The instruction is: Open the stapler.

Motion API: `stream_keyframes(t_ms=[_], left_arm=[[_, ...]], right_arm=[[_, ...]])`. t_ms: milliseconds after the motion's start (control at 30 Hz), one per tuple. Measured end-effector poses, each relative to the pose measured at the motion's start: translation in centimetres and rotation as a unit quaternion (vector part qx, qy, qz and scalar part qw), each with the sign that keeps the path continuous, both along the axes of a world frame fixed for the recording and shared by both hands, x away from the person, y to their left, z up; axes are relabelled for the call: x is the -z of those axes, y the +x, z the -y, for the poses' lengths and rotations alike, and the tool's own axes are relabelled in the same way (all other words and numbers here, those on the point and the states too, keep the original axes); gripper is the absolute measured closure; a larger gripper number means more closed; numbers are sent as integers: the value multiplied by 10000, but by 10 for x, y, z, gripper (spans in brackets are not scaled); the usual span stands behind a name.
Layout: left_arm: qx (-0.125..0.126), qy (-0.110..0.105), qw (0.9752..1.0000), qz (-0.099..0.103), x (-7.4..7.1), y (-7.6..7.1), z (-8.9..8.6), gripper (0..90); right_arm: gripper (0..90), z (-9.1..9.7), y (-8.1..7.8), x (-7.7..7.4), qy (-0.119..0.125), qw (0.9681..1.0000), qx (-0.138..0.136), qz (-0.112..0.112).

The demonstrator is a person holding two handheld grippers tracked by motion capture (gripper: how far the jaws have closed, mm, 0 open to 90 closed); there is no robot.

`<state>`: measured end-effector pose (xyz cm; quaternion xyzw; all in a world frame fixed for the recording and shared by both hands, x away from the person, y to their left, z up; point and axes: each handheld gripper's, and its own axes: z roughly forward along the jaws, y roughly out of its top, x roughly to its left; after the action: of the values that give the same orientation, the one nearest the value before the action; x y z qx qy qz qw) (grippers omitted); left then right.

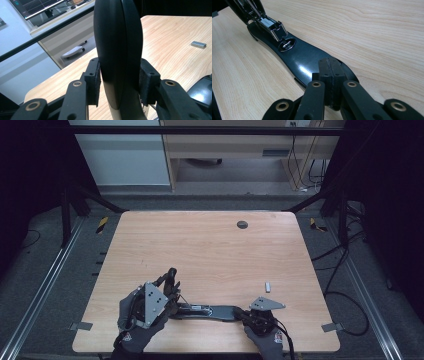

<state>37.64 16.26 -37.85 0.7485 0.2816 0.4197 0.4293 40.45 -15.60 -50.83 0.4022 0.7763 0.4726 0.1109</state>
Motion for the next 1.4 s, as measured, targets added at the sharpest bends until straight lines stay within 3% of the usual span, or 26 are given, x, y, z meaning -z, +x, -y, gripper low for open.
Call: stream_keyframes(t_ms=[1400], left_arm=[[-206,-633,9977,-102,3,-5,-39,572]], right_arm=[[900,-1,0,0,34,10000,-23,-32]])
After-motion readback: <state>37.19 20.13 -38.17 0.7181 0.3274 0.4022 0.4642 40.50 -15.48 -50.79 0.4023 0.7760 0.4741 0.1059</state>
